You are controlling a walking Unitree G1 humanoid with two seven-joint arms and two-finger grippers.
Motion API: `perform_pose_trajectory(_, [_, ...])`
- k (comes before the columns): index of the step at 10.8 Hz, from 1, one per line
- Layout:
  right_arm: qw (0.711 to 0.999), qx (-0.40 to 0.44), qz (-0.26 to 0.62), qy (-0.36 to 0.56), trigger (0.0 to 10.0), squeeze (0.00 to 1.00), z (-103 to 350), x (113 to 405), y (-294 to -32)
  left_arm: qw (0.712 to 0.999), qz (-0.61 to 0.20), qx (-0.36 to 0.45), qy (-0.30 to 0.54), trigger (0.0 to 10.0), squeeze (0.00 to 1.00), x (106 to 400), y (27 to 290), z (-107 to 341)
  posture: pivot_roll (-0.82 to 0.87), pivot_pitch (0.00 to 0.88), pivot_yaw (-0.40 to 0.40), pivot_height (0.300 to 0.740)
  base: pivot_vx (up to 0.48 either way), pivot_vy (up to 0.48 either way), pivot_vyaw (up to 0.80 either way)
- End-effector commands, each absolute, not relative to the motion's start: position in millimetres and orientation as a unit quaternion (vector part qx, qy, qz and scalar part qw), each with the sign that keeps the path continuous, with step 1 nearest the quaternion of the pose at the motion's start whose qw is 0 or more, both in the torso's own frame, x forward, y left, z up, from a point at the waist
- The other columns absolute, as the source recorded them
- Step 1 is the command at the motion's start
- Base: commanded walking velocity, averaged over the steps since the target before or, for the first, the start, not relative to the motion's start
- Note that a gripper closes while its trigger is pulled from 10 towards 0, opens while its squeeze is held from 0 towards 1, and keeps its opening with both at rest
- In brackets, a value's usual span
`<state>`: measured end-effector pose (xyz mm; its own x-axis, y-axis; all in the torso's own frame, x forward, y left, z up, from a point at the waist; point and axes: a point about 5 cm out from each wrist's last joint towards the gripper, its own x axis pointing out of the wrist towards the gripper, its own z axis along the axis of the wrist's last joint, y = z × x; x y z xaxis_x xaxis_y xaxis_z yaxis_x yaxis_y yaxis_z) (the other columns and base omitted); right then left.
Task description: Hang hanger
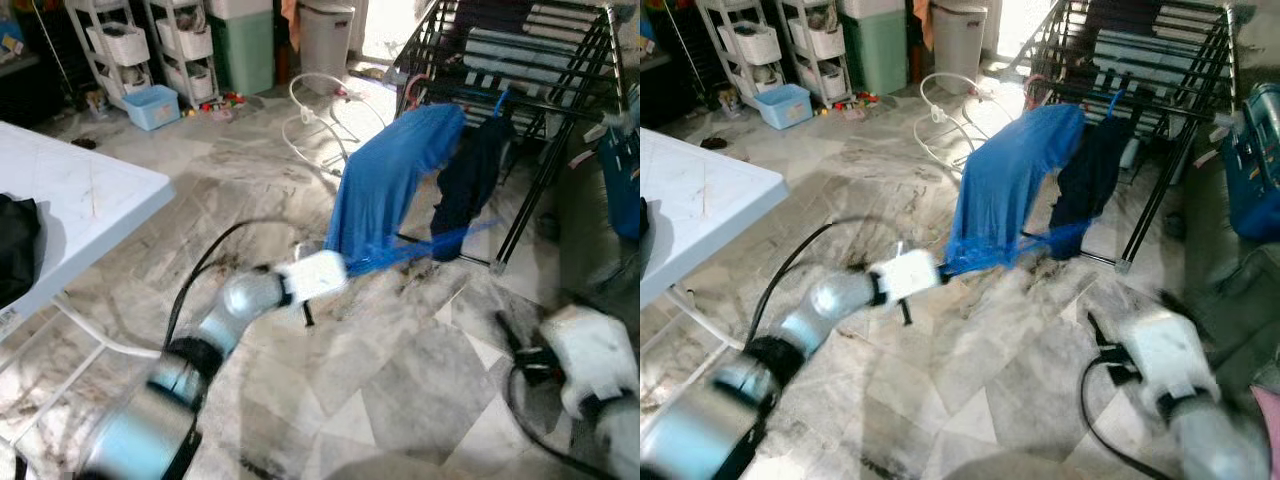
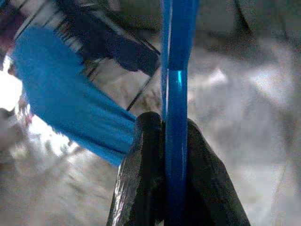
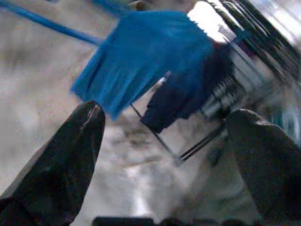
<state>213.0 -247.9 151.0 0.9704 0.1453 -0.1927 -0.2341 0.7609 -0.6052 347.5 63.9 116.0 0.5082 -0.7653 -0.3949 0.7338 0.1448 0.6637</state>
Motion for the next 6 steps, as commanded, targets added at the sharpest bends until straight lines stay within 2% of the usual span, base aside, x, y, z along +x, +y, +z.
perform_pose_trajectory(1, [0.931,-0.33,0.134,0.085,10.0,0.0,151,220,-242,0.728,-0.504,0.465,-0.029,10.0,0.0,346,67,114,-0.04,0.043,-0.005,0.74,0.0,0.0,0.0])
perform_pose_trajectory(2, [0.915,-0.349,0.177,0.102,10.0,0.0,149,230,-236,0.705,-0.517,0.483,-0.041,10.0,0.0,344,66,113,-0.03,0.048,-0.005,0.74,0.0,0.0,0.0])
perform_pose_trajectory(3, [0.886,-0.401,0.204,0.113,10.0,0.0,145,239,-232,0.693,-0.521,0.496,-0.048,10.0,0.0,343,65,112,-0.02,0.046,-0.004,0.74,0.0,0.0,0.0])
perform_pose_trajectory(5, [0.831,-0.452,0.279,0.164,10.0,0.0,123,252,-213,0.697,-0.513,0.499,-0.051,10.0,0.0,344,65,109,-0.01,0.047,-0.016,0.74,0.0,0.0,0.0])
perform_pose_trajectory(6, [0.82,-0.462,0.29,0.176,4.2,0.0,114,257,-209,0.697,-0.51,0.5,-0.06,10.0,0.0,344,65,110,0.01,0.05,-0.022,0.74,0.0,0.0,0.0])
